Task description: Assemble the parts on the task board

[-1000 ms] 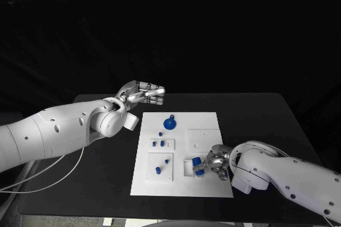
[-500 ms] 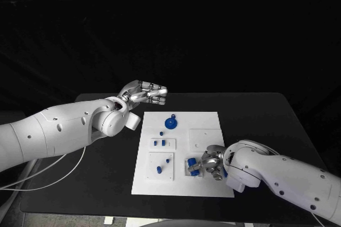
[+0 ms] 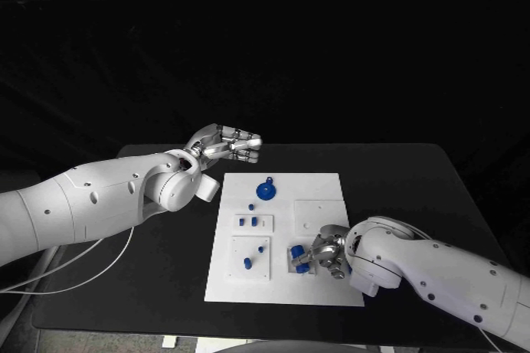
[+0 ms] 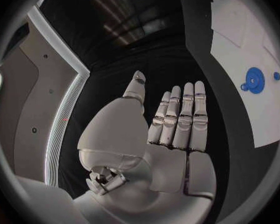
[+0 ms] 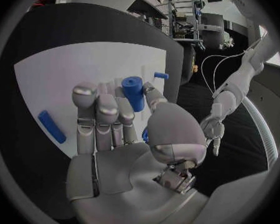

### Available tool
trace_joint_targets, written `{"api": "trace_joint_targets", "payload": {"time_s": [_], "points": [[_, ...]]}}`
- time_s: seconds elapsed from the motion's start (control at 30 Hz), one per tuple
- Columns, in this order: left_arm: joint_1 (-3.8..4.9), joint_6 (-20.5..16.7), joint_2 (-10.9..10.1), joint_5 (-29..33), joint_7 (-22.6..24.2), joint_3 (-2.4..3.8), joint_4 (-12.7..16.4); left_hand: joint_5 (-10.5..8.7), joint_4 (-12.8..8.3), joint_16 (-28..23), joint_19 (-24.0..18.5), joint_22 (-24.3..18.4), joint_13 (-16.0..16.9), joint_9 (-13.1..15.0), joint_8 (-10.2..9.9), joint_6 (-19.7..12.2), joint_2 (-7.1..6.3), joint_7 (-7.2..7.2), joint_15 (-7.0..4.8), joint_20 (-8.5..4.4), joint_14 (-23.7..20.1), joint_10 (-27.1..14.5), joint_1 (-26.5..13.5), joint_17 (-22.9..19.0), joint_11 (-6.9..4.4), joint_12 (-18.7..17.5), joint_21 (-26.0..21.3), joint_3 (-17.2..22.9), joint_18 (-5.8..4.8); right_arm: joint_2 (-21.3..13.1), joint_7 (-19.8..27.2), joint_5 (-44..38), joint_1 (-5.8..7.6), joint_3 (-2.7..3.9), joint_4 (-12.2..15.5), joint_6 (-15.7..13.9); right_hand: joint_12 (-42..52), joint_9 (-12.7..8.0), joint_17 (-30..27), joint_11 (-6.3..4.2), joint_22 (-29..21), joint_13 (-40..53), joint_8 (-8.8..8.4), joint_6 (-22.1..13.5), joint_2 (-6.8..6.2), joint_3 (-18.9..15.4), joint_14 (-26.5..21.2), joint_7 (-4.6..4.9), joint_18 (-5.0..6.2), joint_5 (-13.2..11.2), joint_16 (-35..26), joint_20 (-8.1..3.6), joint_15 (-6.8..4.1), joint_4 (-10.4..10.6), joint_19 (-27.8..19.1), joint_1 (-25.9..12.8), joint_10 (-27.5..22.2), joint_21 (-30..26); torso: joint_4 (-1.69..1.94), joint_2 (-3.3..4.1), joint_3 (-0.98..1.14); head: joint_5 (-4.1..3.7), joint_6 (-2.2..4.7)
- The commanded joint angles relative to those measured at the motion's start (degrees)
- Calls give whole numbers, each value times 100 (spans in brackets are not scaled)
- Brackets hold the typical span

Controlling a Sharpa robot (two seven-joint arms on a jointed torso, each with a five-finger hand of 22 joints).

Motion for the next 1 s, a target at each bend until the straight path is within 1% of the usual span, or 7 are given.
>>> {"api": "trace_joint_targets", "payload": {"time_s": [0.03, 0.2, 0.4, 0.47, 0.6, 0.67, 1.0], "points": [[2, 88, 13, -36, 16, 3, 13, 12, 27, -23, 3, -9, 8, -6, -11, -27, -44, 0, 6, 46, -54, -26, -7, 4, 3, 17, -11, 0, 9, 21, -145, -108, -11, -17, -52, 197, -22, 6, -1, 9, 421, 150, 27, 23, -4, -44, 8, 4, 11, -30, -29, -49, -29, 8, 309, -61, -1, -26, 2, -1, 1, 0, 6], [2, 94, 15, -36, 6, 3, 12, 12, 39, -22, 0, -10, 9, -6, -11, -29, -45, 2, 6, 48, -56, -27, -13, 5, 5, 18, -12, 4, 11, 53, -153, -113, -11, -28, -101, 298, -45, 13, 6, 19, 421, 143, 28, -13, -21, -287, 6, 19, 20, -116, -44, -45, -24, 105, 309, -86, -18, -44, 4, -1, -2, 9, -3], [2, 94, 14, -36, 1, 3, 11, 12, 39, -22, 0, -10, 9, -6, -11, -29, -45, 2, 6, 48, -56, -27, -13, 5, 5, 18, -12, 4, 11, 77, -157, -116, -11, -43, -135, 368, -79, 32, 17, 32, 421, 125, 29, -62, -136, -461, 7, 33, 27, -620, -53, -38, -18, 285, 308, -136, -39, -59, 2, 0, -3, 18, -7], [2, 93, 13, -36, -1, 3, 12, 12, 39, -22, 0, -10, 9, -6, -11, -29, -45, 2, 6, 48, -56, -27, -13, 5, 5, 18, -12, 4, 11, 81, -156, -117, -11, -47, -140, 379, -84, 47, 18, 35, 420, 121, 30, -78, -267, -414, 6, 37, 31, -898, -62, -35, -15, 460, 308, -184, -44, -67, 2, 0, -3, 18, -7], [2, 89, 12, -36, -5, 3, 11, 8, 51, -24, 0, -10, 9, -6, -12, -39, -54, 3, 11, 50, -69, -30, -16, 4, 8, 18, -11, 7, 14, 85, -154, -119, -11, -52, -145, 390, -113, 41, 46, 27, 424, 115, 32, -100, -584, -341, 2, 35, 15, -948, -73, -61, -31, 902, 310, -241, -49, -70, 1, -2, -2, 25, -7], [2, 88, 13, -36, -7, 3, 10, 8, 51, -24, 0, -10, 9, -6, -12, -39, -54, 3, 11, 50, -69, -30, -16, 4, 8, 18, -11, 7, 14, 86, -153, -121, -11, -54, -142, 402, -129, 14, 85, 25, 428, 131, 32, -98, -489, -686, 12, 35, 2, -948, -94, -70, -35, 996, 311, -132, -41, -69, -1, -2, -2, 24, -5], [2, 84, 7, -36, -18, 3, 6, 8, 51, -24, 0, -10, 9, -6, -12, -39, -54, 3, 11, 50, -69, -30, -16, 4, 8, 18, -11, 7, 14, 42, -141, -126, -14, -57, -24, 453, -147, 8, 118, 24, 430, 142, 37, -89, -424, -871, 23, 32, 2, -946, -113, -70, -35, 958, 312, -122, -38, -69, 0, 1, 3, 23, -5]]}}
